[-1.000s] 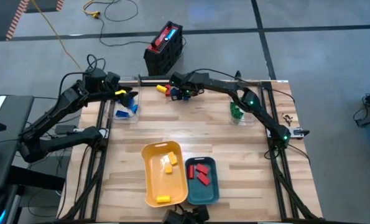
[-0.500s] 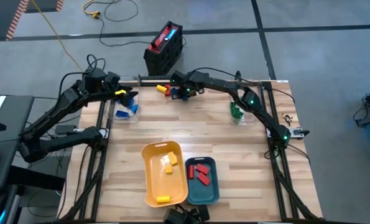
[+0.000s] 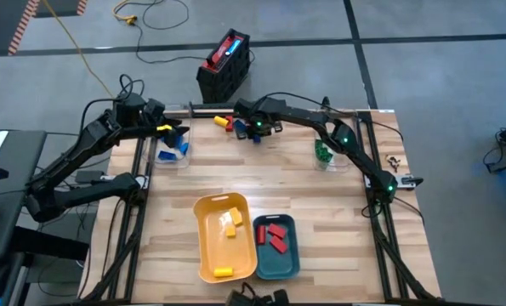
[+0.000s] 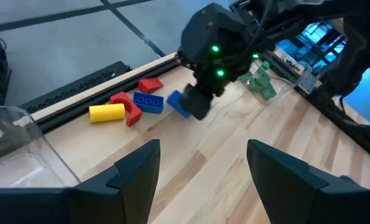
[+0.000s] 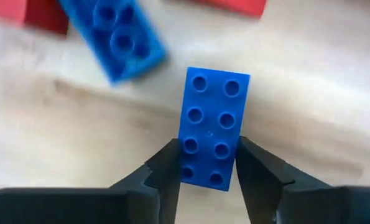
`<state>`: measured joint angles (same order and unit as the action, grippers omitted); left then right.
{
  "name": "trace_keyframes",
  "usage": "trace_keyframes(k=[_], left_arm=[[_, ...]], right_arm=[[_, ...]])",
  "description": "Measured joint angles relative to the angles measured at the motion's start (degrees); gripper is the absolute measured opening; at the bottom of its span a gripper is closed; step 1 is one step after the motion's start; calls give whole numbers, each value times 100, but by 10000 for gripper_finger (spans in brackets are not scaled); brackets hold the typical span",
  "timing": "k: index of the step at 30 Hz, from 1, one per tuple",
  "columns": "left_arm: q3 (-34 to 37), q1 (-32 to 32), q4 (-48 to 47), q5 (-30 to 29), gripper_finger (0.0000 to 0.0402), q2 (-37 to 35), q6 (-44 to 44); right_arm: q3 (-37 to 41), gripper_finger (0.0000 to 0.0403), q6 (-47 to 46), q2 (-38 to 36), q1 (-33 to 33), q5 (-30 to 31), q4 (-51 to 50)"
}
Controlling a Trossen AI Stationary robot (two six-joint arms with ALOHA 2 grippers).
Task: Sort blocks
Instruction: Put the blue game piece into the left transparent bin
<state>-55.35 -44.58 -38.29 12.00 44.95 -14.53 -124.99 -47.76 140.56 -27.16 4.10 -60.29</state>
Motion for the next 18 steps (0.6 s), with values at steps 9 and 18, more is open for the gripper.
trace_keyframes(k=[9, 18], left_arm=[[-1, 0, -296, 393, 235, 5, 192], [-1, 0, -543, 490, 235, 5, 268]], right_arm=[[0, 115, 425, -520, 589, -271, -755], [-3, 129, 2553, -725, 1040, -279, -153]])
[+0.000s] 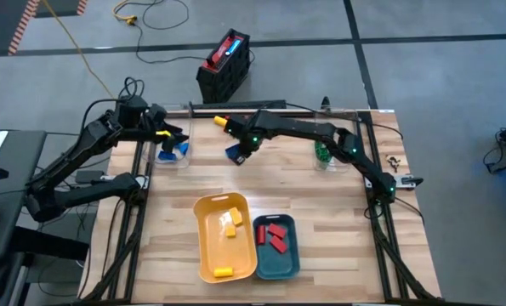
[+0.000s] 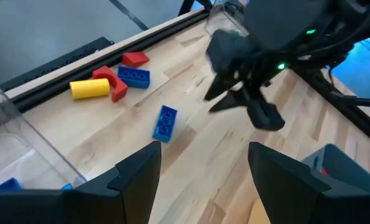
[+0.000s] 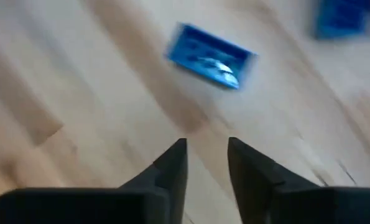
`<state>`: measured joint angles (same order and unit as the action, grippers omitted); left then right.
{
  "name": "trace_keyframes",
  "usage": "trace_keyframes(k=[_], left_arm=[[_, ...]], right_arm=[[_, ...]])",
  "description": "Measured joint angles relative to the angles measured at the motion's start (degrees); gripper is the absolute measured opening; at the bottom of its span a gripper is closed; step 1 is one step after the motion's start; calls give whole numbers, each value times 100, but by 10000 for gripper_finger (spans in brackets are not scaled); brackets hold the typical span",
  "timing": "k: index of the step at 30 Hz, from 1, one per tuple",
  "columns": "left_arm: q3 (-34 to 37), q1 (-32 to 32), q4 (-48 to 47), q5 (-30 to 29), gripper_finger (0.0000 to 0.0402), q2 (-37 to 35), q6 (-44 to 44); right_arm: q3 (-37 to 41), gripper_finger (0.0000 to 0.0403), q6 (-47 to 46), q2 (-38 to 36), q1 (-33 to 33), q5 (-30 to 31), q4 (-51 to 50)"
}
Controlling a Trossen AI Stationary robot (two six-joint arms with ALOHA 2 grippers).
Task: Sort blocks
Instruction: Put the blue game piece into the left transparent bin
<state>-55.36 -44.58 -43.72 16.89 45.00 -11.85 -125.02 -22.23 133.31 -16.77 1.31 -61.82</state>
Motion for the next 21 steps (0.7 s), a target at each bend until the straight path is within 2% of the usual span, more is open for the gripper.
trace_keyframes(k=[2, 6, 8, 12, 14, 16, 21], left_arm=[[1, 0, 2, 89, 235, 1, -1], [1, 0, -13, 102, 235, 1, -21], [1, 0, -22, 112, 235, 1, -25], [1, 0, 38, 123, 235, -1, -3], [1, 0, 62, 122, 235, -1, 10], [1, -1, 63, 118, 235, -1, 13], [1, -2, 86, 80, 235, -1, 161]], right_arm=[[5, 155, 637, 20, 23, -289, 262], [3, 231, 1771, -2, 56, -208, 690], [3, 272, 2031, 4, 23, -160, 855], [-22, 337, 1991, 167, -167, -386, 1053], [-15, 357, 2145, 295, -243, -345, 1002], [-76, 367, 2213, 430, -229, -59, 955], [-222, 367, 2228, 339, -248, -121, 1146]])
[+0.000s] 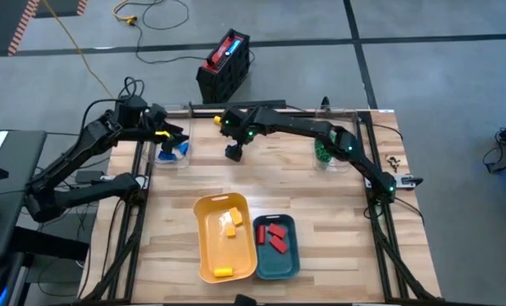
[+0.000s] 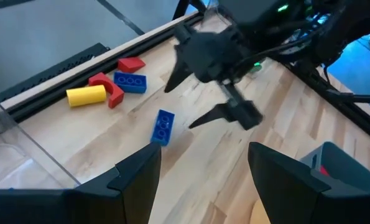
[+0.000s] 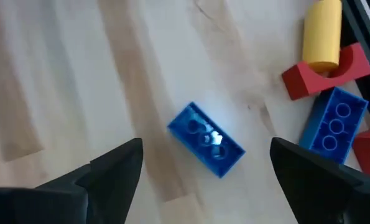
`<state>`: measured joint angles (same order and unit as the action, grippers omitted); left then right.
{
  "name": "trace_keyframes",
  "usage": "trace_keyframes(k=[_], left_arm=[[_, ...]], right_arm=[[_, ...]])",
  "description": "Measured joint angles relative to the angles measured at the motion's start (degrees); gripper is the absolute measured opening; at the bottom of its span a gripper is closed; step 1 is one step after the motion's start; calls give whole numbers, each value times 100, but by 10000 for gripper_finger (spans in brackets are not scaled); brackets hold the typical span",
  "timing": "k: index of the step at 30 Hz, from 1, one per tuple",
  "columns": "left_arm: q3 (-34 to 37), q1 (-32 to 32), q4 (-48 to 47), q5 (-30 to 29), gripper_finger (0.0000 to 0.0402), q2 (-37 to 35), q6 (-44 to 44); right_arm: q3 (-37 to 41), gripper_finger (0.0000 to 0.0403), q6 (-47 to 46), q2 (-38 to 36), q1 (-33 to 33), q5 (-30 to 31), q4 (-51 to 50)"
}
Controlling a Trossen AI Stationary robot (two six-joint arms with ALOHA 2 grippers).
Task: Sort blocks
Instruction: Put the blue game piece into the left transparent bin
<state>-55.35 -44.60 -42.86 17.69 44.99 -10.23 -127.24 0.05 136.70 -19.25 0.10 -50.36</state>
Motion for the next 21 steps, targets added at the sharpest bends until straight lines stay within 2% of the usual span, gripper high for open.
trace_keyframes(k=[8, 12, 18, 21], left_arm=[[0, 1, 252, -17, 235, 160, 9], [0, 2, 292, 4, 235, 262, 1], [0, 6, 278, 43, 235, 279, 13], [0, 7, 167, 52, 235, 409, 335]], right_arm=[[-2, 365, -457, 195, -93, -175, 455], [39, 365, -375, 334, 36, 76, 594], [20, 359, -377, 295, 110, 319, 139], [-178, 347, -441, 287, 140, 319, -369]])
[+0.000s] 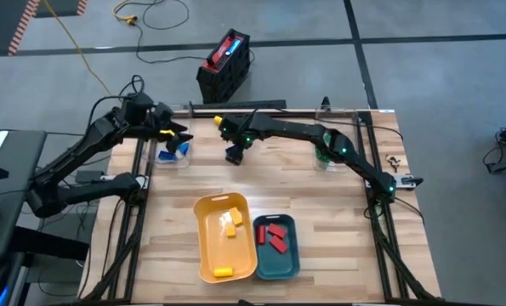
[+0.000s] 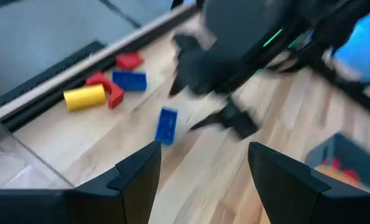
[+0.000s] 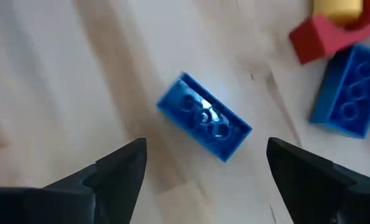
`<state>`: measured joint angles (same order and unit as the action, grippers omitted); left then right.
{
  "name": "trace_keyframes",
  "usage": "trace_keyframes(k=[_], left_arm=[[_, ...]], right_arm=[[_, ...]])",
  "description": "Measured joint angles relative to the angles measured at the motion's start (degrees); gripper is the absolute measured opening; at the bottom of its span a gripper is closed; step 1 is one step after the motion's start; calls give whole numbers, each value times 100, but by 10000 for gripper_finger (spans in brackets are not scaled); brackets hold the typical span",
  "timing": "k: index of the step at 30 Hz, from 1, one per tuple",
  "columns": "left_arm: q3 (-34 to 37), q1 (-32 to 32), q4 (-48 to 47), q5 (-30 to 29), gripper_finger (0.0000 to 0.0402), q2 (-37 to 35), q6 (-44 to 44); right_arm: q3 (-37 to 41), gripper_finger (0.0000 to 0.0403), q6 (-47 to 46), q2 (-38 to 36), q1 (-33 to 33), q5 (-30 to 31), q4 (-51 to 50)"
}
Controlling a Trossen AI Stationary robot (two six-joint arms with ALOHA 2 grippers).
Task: Sort blocks
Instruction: Put the blue game piece into the left transparent bin
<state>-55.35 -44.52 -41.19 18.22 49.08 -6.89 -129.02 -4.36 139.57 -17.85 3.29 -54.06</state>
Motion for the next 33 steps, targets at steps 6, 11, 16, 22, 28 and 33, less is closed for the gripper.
trace_keyframes(k=[6, 11, 16, 22, 28, 33], left_arm=[[2, -1, -145, -2, 230, 1070, 943], [2, 56, 308, 154, 221, 1980, 1677], [-290, 299, 531, 212, 220, 2980, 2272], [-1080, 931, 604, -239, 220, 4319, 2686], [-1871, 1187, 610, -813, 220, 5355, 2789], [-2065, 1182, 609, -906, 220, 5865, 2762]], right_arm=[[-202, 318, 178, -872, 185, 334, -443], [-202, 309, 315, -1467, 251, 586, -698], [-199, 308, 94, -1777, 372, 673, -1102], [-196, 308, 103, -2029, 569, 875, -1243], [-196, 308, -114, -2199, 659, 942, -1622], [-196, 308, -229, -2438, 753, 1277, -1870]])
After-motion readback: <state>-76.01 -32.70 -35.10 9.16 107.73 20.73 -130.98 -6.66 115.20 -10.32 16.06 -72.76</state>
